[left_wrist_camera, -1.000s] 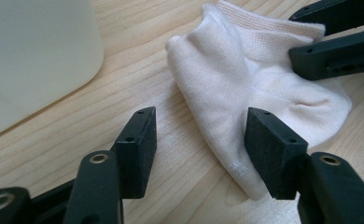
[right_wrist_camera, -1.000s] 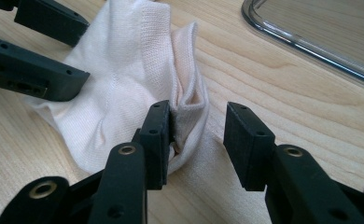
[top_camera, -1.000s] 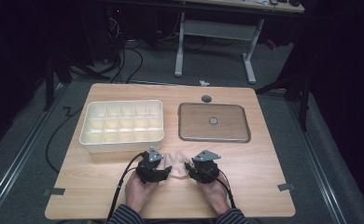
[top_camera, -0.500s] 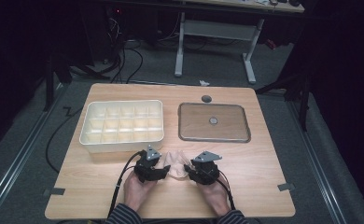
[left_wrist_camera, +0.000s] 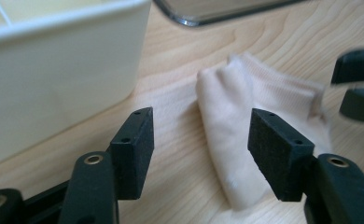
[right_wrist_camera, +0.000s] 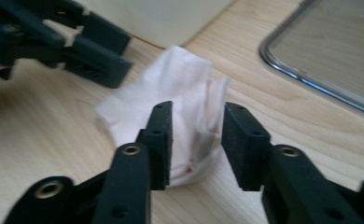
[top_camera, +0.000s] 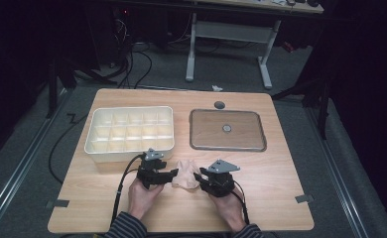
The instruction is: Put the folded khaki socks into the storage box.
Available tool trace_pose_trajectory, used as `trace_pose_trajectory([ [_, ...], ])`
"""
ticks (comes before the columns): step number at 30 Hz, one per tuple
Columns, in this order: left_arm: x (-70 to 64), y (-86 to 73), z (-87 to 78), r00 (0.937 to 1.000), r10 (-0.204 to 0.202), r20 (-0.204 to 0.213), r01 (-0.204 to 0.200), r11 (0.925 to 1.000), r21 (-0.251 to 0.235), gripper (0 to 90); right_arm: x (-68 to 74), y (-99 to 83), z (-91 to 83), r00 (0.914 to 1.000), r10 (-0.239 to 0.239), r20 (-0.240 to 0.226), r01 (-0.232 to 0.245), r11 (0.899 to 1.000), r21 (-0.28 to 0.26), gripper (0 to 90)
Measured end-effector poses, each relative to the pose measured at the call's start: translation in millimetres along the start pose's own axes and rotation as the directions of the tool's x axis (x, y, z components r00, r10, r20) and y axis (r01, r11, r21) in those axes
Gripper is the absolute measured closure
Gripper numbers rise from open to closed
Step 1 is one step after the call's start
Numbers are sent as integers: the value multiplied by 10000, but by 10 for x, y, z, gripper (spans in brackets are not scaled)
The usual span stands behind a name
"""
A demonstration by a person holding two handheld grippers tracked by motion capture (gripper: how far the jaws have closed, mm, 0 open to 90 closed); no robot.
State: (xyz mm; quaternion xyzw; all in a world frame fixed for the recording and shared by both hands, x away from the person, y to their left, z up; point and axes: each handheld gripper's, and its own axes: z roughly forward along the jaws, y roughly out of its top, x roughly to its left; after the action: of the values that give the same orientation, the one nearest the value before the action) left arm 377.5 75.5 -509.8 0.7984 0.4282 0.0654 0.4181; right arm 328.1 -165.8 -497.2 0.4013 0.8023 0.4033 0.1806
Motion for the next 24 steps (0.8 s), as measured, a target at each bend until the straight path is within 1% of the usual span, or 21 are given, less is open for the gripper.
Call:
trace_pose_trajectory([
  [1, -1, 63, 0, 10000, -28, 29, 28, 10000, 6, 417, 22, 17, -1, 9999, -86, -86, 86, 10000, 18, 700],
  [2, -1, 63, 0, 10000, -28, 29, 28, 10000, 6, 422, 22, 17, -1, 9999, -86, -86, 86, 10000, 18, 700],
  [3, -6, 112, 11, 10000, -33, 40, 33, 10000, -10, 425, 70, 41, 20, 9995, -195, -233, 197, 9998, 68, 731],
  [6, -10, 163, 44, 9999, -119, 33, 119, 9999, -23, 431, 140, 60, 88, 9986, -327, -421, 336, 9992, 213, 765],
  [7, -10, 163, 44, 9999, -119, 33, 119, 9999, -23, 433, 140, 60, 88, 9986, -327, -421, 336, 9992, 213, 765],
  [8, -6, 179, 64, 9998, -201, 67, 201, 9998, -19, 433, 162, 62, 113, 9982, -379, -462, 391, 9989, 261, 774],
  [9, 13, 188, 96, 9988, -430, 245, 432, 9990, -80, 444, 204, 63, 158, 9979, -398, -509, 416, 9985, 347, 788],
  [10, 13, 188, 96, 9988, -430, 245, 432, 9990, -80, 444, 216, 60, 169, 9979, -392, -513, 410, 9985, 354, 792],
  [11, 29, 190, 128, 9977, -601, 303, 603, 9982, -47, 444, 216, 60, 169, 9979, -392, -513, 410, 9985, 354, 792],
  [12, 40, 186, 153, 9972, -678, 312, 678, 9977, 12, 447, 229, 54, 191, 9976, -424, -542, 445, 9983, 377, 797],
  [13, 54, 175, 198, 9970, -723, 266, 717, 9972, 209, 453, 249, 37, 233, 9975, -408, -575, 435, 9979, 470, 804],
  [14, 54, 175, 198, 9970, -723, 266, 717, 9972, 209, 456, 249, 37, 233, 9975, -408, -575, 435, 9979, 470, 804],
  [16, 60, 161, 239, 9973, -703, 227, 692, 9966, 437, 464, 267, 13, 274, 9974, -390, -613, 430, 9969, 654, 810],
  [17, 63, 157, 253, 9973, -691, 237, 678, 9964, 505, 472, 272, -1, 296, 9971, -482, -588, 523, 9962, 695, 813],
  [18, 65, 153, 269, 9970, -712, 294, 695, 9960, 556, 496, 286, -29, 321, 9974, -492, -520, 537, 9946, 886, 817],
  [20, 69, 149, 279, 9970, -688, 366, 666, 9960, 595, 514, 284, -39, 331, 9973, -527, -508, 570, 9945, 881, 818],
  [22, 78, 139, 305, 9965, -696, 469, 661, 9952, 715, 577, 270, -66, 354, 9973, -509, -525, 558, 9938, 960, 820],
  [24, 87, 130, 325, 9961, -685, 551, 637, 9944, 839, 607, 276, -67, 359, 9969, -571, -538, 621, 9933, 970, 821],
])
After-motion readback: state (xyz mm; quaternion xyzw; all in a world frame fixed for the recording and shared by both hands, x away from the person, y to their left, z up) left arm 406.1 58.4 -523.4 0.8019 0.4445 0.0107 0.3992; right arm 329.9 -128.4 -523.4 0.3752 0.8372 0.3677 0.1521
